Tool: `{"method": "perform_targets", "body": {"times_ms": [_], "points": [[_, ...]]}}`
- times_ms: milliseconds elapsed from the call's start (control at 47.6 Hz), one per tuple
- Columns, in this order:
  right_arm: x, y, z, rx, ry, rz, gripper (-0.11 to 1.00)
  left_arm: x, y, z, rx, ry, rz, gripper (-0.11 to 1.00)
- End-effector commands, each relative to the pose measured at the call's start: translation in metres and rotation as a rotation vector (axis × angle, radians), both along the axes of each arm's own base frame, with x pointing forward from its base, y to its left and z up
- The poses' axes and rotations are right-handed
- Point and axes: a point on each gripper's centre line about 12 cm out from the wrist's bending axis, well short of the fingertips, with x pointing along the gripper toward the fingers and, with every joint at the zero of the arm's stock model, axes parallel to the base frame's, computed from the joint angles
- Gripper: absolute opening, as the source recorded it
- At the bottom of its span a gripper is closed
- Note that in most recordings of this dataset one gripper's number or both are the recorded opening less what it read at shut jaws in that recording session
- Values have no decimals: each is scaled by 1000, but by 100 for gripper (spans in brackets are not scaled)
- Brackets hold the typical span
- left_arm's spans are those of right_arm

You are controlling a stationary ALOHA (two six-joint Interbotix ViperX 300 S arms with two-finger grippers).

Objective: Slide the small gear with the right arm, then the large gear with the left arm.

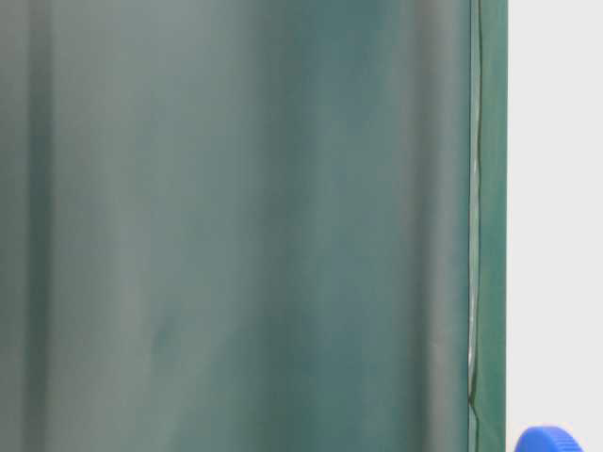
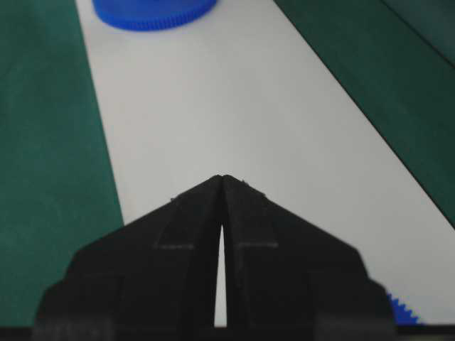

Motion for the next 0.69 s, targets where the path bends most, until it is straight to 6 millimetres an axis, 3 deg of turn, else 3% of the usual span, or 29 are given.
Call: {"method": "perform_targets", "body": {"times_ms": [0,672], "points": [[1,1,5,-8,-23,10,50,1,-1,5,2,-28,-3,0],[-4,3,1,-12,-33,13,50,-20,-7,5,12,-87,-15,0]]}}
